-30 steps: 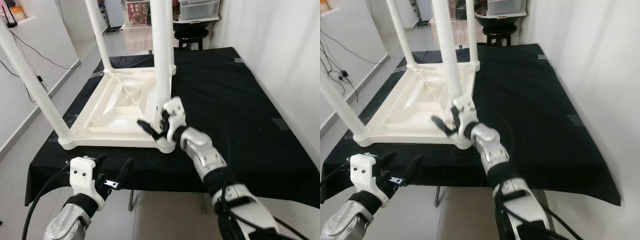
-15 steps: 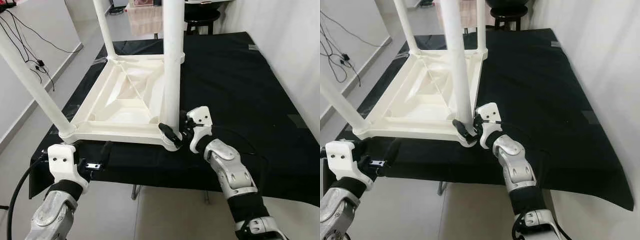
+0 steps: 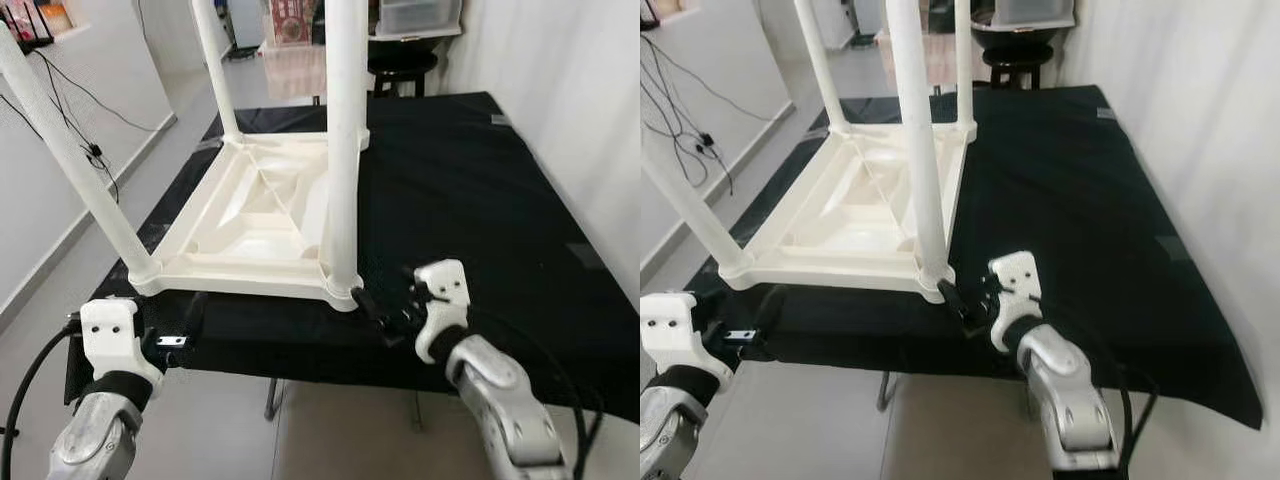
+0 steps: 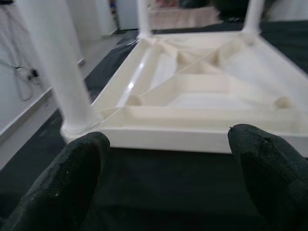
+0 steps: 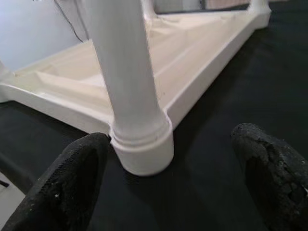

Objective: Building children table

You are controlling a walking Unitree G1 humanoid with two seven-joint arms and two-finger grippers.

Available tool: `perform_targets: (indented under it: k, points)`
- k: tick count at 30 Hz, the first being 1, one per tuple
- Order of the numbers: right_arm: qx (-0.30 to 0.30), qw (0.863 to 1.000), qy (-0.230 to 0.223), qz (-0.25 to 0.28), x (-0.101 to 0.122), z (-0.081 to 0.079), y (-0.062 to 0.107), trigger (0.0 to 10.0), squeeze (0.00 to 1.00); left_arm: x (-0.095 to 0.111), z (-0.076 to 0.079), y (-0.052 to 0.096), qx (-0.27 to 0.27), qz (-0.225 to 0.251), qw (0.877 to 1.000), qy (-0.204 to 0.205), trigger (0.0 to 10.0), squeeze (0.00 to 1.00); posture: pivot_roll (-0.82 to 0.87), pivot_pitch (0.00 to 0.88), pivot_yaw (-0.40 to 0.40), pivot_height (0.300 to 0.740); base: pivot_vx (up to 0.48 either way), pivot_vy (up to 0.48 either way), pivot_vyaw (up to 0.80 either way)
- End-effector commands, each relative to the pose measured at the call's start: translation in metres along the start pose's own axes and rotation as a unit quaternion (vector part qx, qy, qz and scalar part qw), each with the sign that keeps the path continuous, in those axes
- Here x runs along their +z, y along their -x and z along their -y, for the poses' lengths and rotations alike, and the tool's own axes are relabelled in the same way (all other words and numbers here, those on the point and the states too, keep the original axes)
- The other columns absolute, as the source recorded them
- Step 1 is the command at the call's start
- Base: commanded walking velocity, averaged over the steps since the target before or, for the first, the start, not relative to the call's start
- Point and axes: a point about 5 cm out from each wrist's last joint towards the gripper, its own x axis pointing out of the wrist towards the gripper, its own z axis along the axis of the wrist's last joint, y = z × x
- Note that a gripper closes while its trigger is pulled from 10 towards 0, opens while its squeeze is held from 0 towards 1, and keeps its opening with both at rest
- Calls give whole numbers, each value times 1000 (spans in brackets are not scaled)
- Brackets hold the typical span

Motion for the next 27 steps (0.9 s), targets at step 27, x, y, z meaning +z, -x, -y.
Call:
perform_targets:
  k: [27]
  points:
    - [-27, 999, 13, -19, 7, 3, -7, 10000, 0, -5, 4, -9, -6, -9, 999, -32, 10000, 0, -52, 56, 82, 740, 0, 308, 0]
